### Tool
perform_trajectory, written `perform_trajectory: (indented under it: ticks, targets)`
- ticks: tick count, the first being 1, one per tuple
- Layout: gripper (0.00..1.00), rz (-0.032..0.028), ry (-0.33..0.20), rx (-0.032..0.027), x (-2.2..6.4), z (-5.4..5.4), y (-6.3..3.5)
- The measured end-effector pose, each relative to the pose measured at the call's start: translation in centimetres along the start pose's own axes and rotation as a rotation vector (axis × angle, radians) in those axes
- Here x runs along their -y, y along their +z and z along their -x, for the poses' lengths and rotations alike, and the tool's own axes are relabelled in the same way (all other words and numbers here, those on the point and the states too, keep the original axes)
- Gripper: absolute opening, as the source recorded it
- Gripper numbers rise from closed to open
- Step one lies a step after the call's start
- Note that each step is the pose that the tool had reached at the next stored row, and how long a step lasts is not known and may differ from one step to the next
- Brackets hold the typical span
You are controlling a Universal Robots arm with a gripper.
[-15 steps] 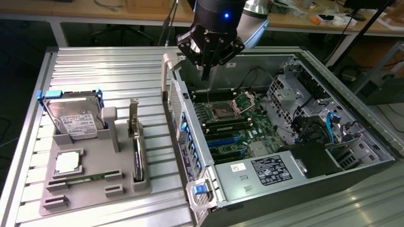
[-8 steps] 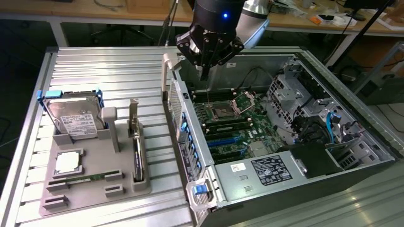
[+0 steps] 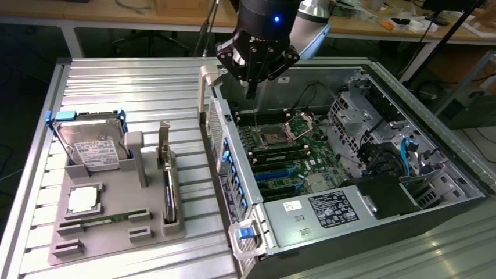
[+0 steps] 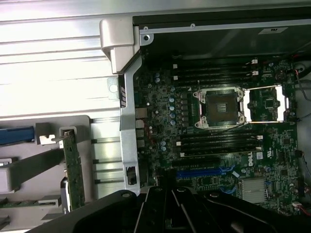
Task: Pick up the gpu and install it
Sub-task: 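Reach for the gpu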
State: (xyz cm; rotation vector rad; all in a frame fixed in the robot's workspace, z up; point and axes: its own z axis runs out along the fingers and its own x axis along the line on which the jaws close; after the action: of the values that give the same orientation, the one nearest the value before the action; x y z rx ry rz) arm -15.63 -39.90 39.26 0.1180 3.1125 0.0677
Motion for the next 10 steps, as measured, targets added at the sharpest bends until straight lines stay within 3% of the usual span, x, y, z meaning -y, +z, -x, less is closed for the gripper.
perform_trajectory:
  ticks: [2, 10]
  targets:
    - [0.11, 0.0003, 0.0, -0.0001, 0.05, -0.2, 0.02]
    - [0.11, 0.0003, 0.0, -0.0001, 0.39, -4.1, 1.2]
